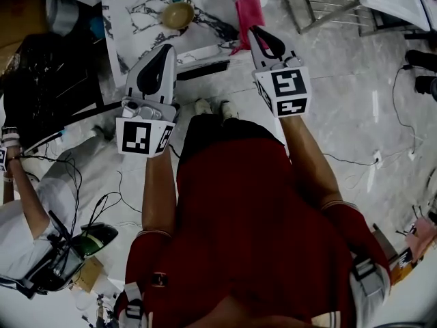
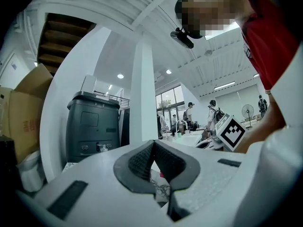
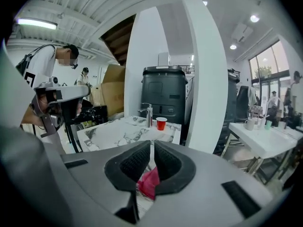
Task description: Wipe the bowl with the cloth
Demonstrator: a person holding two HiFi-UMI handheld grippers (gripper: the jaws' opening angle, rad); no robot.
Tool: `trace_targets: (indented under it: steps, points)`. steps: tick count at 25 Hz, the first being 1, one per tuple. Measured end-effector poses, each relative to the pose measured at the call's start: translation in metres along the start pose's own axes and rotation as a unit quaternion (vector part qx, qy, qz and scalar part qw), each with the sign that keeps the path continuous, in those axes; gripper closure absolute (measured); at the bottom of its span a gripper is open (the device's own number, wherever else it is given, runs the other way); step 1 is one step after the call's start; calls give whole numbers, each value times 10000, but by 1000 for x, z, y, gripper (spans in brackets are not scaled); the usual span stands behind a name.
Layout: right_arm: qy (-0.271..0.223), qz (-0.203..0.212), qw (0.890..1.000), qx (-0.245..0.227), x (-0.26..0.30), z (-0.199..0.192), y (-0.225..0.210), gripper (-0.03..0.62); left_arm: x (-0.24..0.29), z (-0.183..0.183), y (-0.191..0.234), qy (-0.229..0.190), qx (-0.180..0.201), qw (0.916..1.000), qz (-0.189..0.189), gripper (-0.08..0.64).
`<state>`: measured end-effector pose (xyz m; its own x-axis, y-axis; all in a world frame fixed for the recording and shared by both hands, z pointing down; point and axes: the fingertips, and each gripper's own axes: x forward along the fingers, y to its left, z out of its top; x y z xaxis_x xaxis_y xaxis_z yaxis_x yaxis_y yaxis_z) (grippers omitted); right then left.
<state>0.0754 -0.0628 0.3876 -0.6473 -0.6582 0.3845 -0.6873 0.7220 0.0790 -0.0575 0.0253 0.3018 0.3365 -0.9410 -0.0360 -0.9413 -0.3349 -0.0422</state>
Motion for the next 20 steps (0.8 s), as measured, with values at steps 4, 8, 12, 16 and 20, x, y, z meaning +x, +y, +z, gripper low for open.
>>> trace_targets:
  steps: [4, 8, 12, 16, 20]
  points:
    - [264, -154, 9995, 0, 16, -8, -3, 548, 11, -8, 7, 22, -52, 9997, -220, 554]
    - [646, -324, 9974, 30, 31, -21, -9, 490, 18, -12, 17, 18, -109, 9993, -365, 554]
    - [1074, -506, 9929, 90, 47, -41, -15, 430, 22, -18, 26, 6, -162, 9988, -466, 554]
    - [1412, -634, 9878, 162, 60, -57, -22, 402, 26, -23, 34, 23, -209, 9983, -535, 554]
    - [1674, -753, 9828, 227, 71, -67, -29, 370, 27, -28, 41, 52, -270, 9981, -556, 554]
